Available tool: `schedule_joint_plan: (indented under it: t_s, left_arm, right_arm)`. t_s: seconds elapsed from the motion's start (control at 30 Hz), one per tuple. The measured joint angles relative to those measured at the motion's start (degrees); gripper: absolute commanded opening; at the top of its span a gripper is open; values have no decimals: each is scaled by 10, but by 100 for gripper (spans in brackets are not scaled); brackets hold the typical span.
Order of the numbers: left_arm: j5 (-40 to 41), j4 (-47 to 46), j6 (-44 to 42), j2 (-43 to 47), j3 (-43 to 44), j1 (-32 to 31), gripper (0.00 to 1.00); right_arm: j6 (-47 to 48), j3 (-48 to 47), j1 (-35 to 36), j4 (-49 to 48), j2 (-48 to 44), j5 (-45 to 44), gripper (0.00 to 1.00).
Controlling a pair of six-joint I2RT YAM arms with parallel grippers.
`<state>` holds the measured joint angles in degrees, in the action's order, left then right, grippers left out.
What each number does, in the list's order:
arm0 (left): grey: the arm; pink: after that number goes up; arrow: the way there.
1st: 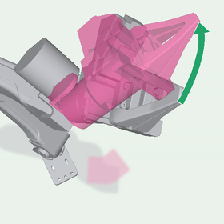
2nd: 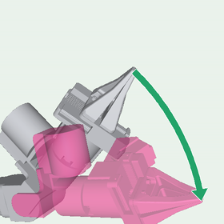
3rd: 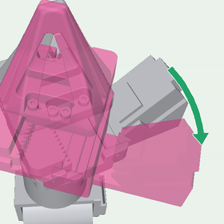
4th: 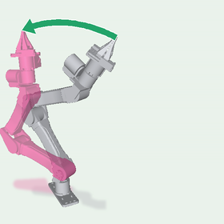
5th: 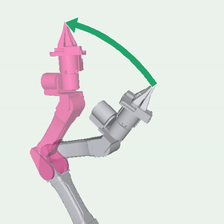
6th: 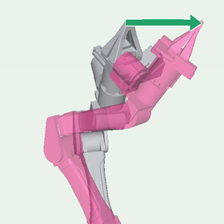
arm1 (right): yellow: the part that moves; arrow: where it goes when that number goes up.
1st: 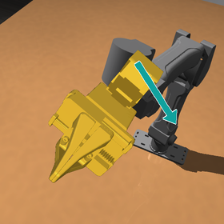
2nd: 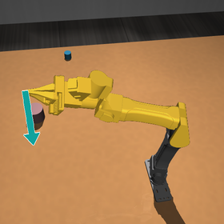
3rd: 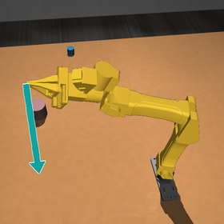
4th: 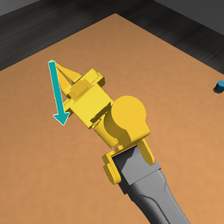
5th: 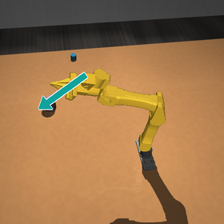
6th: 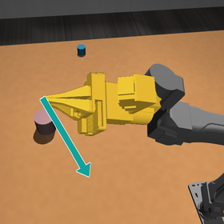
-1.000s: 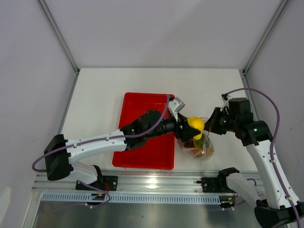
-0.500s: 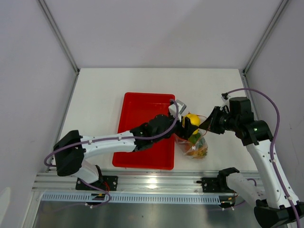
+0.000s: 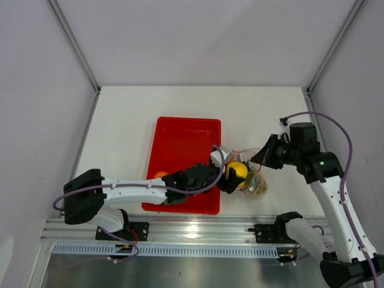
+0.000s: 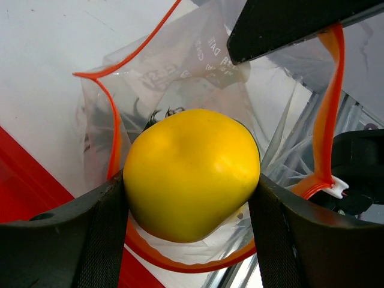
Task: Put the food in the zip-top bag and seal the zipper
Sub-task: Place the fake fruit in the zipper food storage bag.
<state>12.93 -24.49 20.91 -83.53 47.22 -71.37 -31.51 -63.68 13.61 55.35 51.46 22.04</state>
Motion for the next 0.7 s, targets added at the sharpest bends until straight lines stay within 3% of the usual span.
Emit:
schedule_joint_plan:
  t_s: [0.3, 0.33, 0.37, 0.4, 0.43, 0.53, 0.6, 0.7]
  left_arm:
    - [31, 21, 1, -22, 8, -26, 3]
    - [34, 24, 1, -26, 8, -27, 9]
    - [38, 28, 1, -28, 8, -27, 30]
    - [43, 32, 2, -29, 8, -28, 41]
    - [49, 33, 2, -28, 7, -28, 61]
    - [64, 36, 4, -26, 5, -28, 85]
    - [75, 51, 5, -18, 5, -28, 97]
    - [91, 80, 5, 3, 6, -29, 100]
  right_arm:
    - [0, 2, -5, 0, 0, 18, 0]
    - [0, 2, -6, 0, 0, 19, 0]
    - [0, 2, -7, 1, 0, 20, 0]
    - [0, 2, -8, 1, 0, 20, 0]
    - [0, 2, -9, 1, 0, 21, 0]
    - [0, 2, -10, 2, 0, 24, 0]
    - [0, 2, -11, 4, 0, 25, 0]
    - [2, 2, -12, 5, 0, 27, 0]
